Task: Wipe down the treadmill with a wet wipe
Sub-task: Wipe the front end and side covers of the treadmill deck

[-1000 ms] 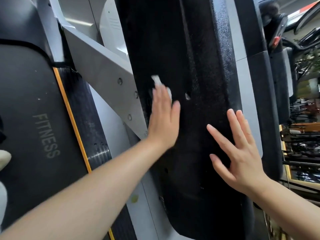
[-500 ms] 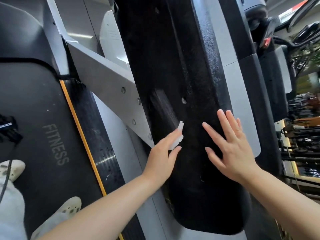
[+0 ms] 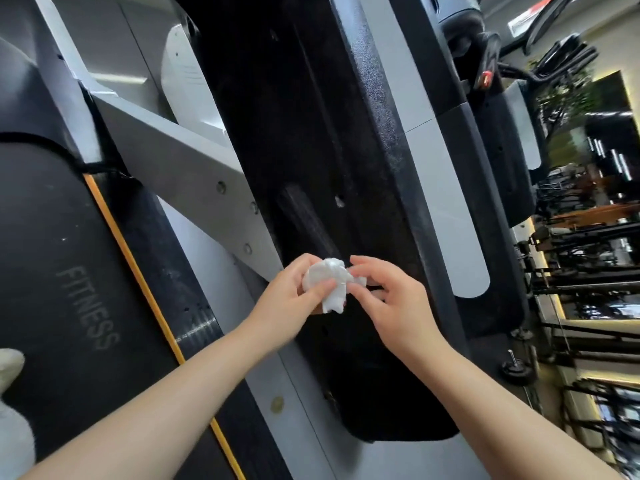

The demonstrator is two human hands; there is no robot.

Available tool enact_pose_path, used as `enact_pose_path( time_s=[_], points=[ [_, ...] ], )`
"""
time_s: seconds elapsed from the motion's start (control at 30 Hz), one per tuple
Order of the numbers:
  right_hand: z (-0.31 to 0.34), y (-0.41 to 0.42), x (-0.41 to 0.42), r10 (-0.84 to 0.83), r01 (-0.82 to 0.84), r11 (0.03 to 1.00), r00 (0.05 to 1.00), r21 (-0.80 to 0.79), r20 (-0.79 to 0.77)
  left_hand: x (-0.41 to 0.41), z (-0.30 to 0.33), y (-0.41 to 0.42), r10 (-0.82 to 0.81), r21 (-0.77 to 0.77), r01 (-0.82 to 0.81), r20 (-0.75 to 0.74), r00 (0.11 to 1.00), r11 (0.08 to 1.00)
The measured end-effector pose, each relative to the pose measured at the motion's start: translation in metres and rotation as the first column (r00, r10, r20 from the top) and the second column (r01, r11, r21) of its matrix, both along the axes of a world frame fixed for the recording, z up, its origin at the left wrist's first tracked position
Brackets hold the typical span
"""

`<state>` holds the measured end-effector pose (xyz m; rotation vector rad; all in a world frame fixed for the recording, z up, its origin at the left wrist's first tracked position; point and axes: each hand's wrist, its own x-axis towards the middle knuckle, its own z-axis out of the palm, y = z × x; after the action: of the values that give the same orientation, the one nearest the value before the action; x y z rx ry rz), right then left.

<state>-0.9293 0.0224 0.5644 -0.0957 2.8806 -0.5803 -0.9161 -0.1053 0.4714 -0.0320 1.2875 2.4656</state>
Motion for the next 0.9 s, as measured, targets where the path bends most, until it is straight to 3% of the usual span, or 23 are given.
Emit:
enact_pose_path(
  time_s=[0.2, 0.33, 0.53, 0.67, 0.77, 0.83, 0.9],
  points=[
    [0.000, -0.003, 0.004, -0.159, 0.160, 0.986, 0.987, -0.051, 0.027, 0.002, -0.008, -0.004, -0.005, 0.094, -0.012, 0.185, 0.983, 0.996],
    [0.001, -0.003, 0.011, -0.270, 0.277, 0.952, 0.960, -0.132, 0.074, 0.004, -0.009, -0.008, -0.016, 0.289, -0.068, 0.278, 0.961, 0.955],
    [0.001, -0.013, 0.017, -0.377, 0.436, 0.780, 0.900, -0.449, 0.218, 0.005, -0.012, -0.011, -0.048, 0.229, -0.011, 0.250, 0.967, 0.973],
    [-0.002, -0.008, 0.015, -0.387, 0.425, 0.801, 0.905, -0.421, 0.176, 0.008, -0.009, -0.018, -0.239, 0.186, 0.211, 0.139, 0.961, 0.959],
    [-0.004, -0.001, 0.014, -0.379, 0.375, 0.877, 0.924, -0.301, 0.049, 0.006, -0.010, -0.020, -0.211, 0.150, 0.186, 0.170, 0.963, 0.971],
    [-0.005, 0.004, 0.016, -0.286, 0.261, 0.937, 0.955, -0.232, -0.083, 0.004, -0.012, -0.018, -0.147, 0.085, 0.133, 0.200, 0.969, 0.987],
    [-0.006, 0.009, 0.019, -0.073, 0.049, 0.989, 0.981, -0.137, -0.177, 0.002, -0.012, -0.015, -0.116, 0.060, 0.106, 0.197, 0.974, 0.993]
  ],
)
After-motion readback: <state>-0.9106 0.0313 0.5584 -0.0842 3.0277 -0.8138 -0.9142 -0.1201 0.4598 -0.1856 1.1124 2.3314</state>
